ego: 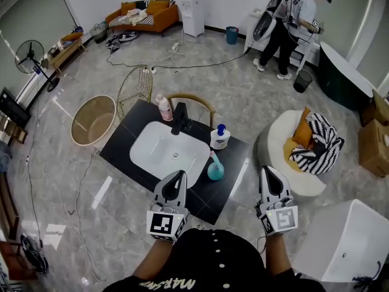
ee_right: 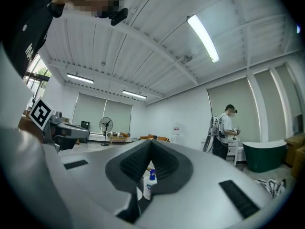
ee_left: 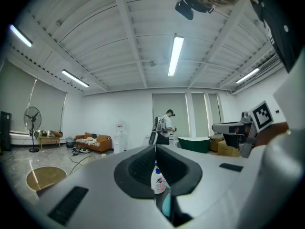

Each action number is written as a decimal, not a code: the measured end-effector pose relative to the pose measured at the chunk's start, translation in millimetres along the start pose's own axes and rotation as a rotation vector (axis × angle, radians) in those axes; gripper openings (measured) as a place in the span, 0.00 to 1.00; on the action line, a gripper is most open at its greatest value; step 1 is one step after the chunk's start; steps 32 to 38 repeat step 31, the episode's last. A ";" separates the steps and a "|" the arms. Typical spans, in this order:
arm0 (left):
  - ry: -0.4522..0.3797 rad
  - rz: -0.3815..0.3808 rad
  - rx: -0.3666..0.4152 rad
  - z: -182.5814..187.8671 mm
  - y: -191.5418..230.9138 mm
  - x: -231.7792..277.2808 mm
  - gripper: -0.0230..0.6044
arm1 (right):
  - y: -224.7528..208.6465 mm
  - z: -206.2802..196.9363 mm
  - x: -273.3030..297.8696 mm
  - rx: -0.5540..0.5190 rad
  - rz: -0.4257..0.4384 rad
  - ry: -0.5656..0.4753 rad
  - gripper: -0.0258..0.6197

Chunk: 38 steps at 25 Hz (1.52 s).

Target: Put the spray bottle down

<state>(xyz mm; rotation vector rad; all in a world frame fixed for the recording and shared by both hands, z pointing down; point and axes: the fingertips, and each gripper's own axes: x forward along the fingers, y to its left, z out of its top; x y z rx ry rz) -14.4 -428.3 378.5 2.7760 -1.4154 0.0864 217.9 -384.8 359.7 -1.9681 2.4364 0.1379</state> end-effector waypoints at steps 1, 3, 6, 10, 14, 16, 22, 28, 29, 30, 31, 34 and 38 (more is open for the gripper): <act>-0.003 0.003 -0.001 1.5 1.2 -0.8 0.06 | 1.5 2.0 0.7 -0.001 0.005 -0.003 0.03; -0.008 0.007 -0.001 3.7 3.1 -3.3 0.06 | 5.1 5.1 1.9 -0.004 0.016 -0.005 0.03; -0.010 0.013 -0.001 3.9 5.5 -6.6 0.06 | 9.2 5.8 3.0 -0.006 0.029 0.000 0.03; -0.010 0.027 -0.001 7.1 10.1 -9.4 0.06 | 12.0 7.0 4.9 -0.005 0.035 -0.003 0.03; -0.016 0.035 0.010 6.5 14.3 -11.5 0.06 | 16.7 4.4 7.6 -0.009 0.045 0.002 0.03; -0.015 0.039 0.009 4.5 15.7 -12.5 0.06 | 18.8 1.5 8.3 -0.006 0.049 0.004 0.03; -0.019 0.038 0.006 4.9 14.5 -16.5 0.06 | 23.9 2.9 7.9 -0.035 0.053 0.007 0.03; -0.018 0.038 0.002 2.6 13.9 -16.7 0.06 | 27.2 -0.8 10.2 -0.048 0.062 0.015 0.03; -0.018 0.039 0.002 2.6 13.8 -16.5 0.06 | 27.5 -0.9 10.6 -0.047 0.064 0.015 0.03; -0.017 0.039 0.002 2.4 13.8 -16.3 0.06 | 27.7 -1.1 11.1 -0.045 0.065 0.015 0.03; -0.015 0.039 0.002 2.2 13.9 -16.2 0.06 | 27.9 -1.3 11.5 -0.043 0.066 0.014 0.03; -0.015 0.039 0.002 2.2 13.9 -16.2 0.06 | 27.9 -1.3 11.5 -0.043 0.066 0.014 0.03; -0.015 0.039 0.002 2.2 13.9 -16.2 0.06 | 27.9 -1.3 11.5 -0.043 0.066 0.014 0.03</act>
